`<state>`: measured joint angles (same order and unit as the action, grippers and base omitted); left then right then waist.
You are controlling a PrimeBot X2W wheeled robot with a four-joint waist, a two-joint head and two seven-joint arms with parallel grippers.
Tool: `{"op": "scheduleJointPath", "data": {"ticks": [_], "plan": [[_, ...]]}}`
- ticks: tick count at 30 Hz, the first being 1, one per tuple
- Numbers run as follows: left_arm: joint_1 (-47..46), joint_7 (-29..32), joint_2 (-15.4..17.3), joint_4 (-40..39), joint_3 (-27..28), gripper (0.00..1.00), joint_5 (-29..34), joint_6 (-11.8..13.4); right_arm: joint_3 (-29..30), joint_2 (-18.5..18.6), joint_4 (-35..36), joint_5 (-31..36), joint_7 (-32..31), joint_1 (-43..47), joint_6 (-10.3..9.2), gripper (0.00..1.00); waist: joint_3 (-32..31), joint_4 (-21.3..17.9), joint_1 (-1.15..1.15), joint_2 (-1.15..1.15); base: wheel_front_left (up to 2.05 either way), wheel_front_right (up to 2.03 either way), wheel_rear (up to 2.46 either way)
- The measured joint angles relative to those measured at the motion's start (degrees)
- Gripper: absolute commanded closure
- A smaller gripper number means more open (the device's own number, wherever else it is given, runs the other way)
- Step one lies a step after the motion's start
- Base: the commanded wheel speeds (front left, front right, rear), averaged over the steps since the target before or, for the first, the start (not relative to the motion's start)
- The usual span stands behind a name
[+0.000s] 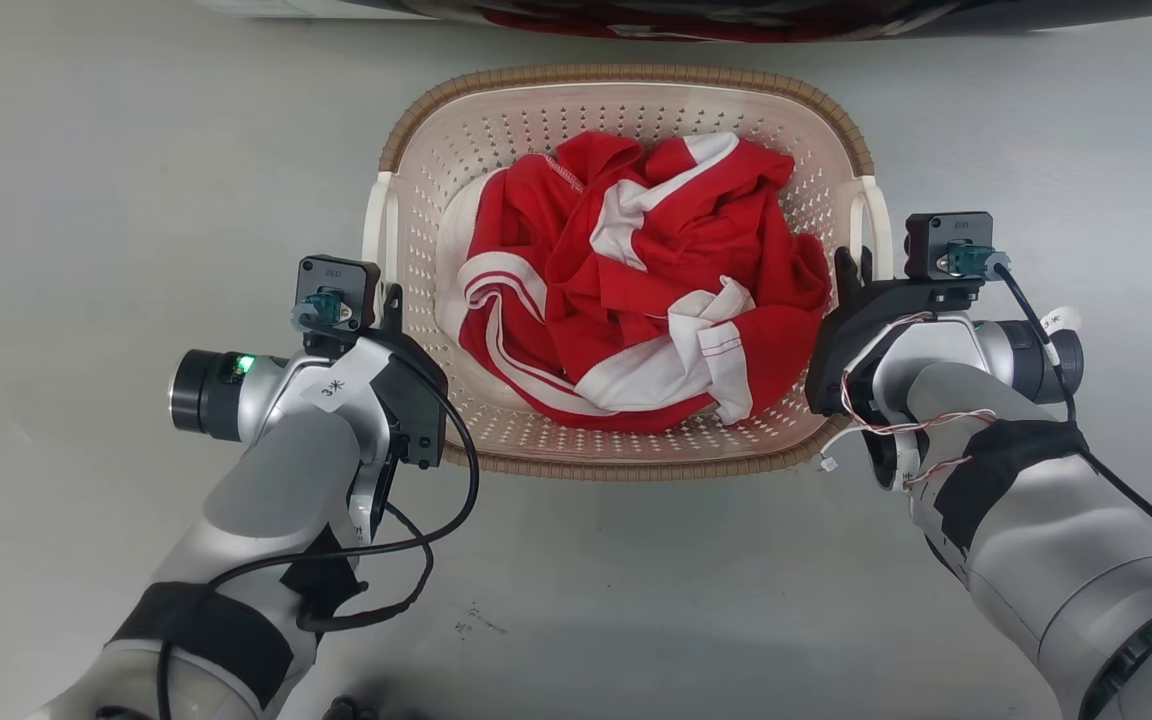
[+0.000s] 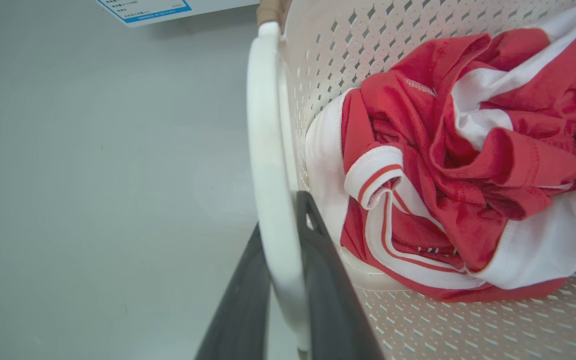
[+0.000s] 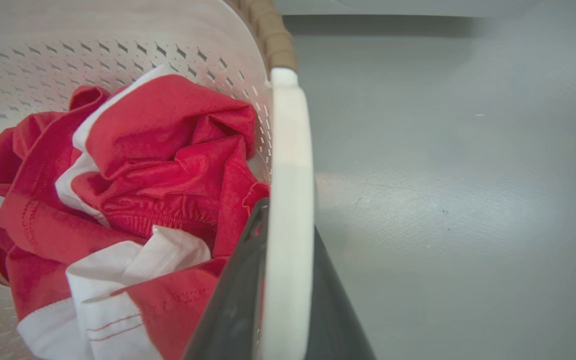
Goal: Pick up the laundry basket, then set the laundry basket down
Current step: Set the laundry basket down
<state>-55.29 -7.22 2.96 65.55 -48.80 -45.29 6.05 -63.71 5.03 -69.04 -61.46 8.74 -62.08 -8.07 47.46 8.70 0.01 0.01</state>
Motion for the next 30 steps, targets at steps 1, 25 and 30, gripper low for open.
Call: {"op": "scheduleJointPath", "data": {"ticks": [1, 25, 30], "plan": [[0.0, 0.0, -0.1, 0.2, 0.0, 1.0, 0.0, 0.0, 0.0, 0.0, 0.0, 0.0, 0.1, 0.0, 0.0, 1.0, 0.1, 0.1, 0.0, 0.0, 0.0, 0.0, 0.0], [-0.9, -2.5, -1.2, 2.5, 0.1, 0.0, -0.5, -0.5, -1.0, -1.0, -0.5, 0.5, 1.8, -0.7, 0.51, 0.0, -0.9, 0.8, -0.01, -0.01, 0.0, 0.0, 0.0], [-0.8, -2.7, -1.4, 3.0, 0.1, 0.0, -0.6, -0.5, -1.1, -1.0, -1.3, 0.5, 1.9, -0.7, 0.51, 0.0, -1.8, 0.8, -0.01, -0.01, 0.0, 0.0, 0.0]]}}
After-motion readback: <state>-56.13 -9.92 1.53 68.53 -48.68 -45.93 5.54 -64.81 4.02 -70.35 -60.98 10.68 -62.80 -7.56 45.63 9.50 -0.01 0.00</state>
